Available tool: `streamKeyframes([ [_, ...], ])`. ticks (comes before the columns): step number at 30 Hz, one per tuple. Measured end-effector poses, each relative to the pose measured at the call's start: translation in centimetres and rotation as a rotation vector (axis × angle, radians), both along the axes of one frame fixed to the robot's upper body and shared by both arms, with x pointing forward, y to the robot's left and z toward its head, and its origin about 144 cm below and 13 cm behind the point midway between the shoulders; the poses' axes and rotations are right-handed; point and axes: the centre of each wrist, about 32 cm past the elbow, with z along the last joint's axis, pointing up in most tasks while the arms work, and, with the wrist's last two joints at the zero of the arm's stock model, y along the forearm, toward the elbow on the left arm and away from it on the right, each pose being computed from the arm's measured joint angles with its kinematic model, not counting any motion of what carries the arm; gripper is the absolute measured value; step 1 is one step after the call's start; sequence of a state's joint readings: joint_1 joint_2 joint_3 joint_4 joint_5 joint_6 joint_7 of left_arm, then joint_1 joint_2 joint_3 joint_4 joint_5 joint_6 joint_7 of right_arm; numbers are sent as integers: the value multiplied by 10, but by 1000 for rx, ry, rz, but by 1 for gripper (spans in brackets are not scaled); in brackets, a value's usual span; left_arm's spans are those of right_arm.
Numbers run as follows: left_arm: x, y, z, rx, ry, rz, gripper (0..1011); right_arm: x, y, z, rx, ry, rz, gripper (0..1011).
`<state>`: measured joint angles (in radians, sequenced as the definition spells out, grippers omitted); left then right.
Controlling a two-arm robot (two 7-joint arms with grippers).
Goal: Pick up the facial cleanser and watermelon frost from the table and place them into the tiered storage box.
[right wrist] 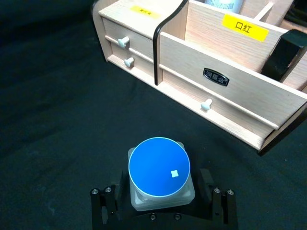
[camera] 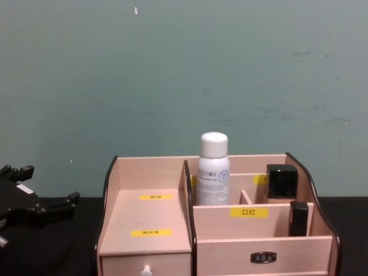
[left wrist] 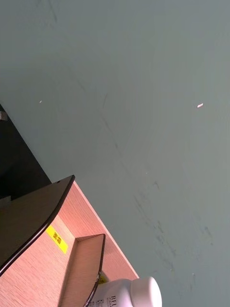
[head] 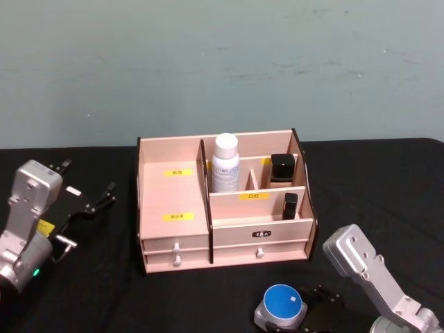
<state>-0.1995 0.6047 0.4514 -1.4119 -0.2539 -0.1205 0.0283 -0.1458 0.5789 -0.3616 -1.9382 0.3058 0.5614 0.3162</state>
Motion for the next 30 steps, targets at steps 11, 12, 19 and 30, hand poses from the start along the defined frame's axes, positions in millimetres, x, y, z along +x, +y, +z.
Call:
streamKeyframes([
  [11, 0, 0, 0, 0, 0, 0, 1010, 3, 3, -2, -12, 20, -1, 1002],
  [12, 0, 0, 0, 0, 0, 0, 1010, 3, 3, -2, -12, 21, -2, 1002],
  [19, 0, 0, 0, 0, 0, 0, 1010, 5, 4, -2, -19, 35, -5, 1002],
  [30, 0, 0, 0, 0, 0, 0, 1010, 8, 5, -2, -26, 49, -8, 1002],
])
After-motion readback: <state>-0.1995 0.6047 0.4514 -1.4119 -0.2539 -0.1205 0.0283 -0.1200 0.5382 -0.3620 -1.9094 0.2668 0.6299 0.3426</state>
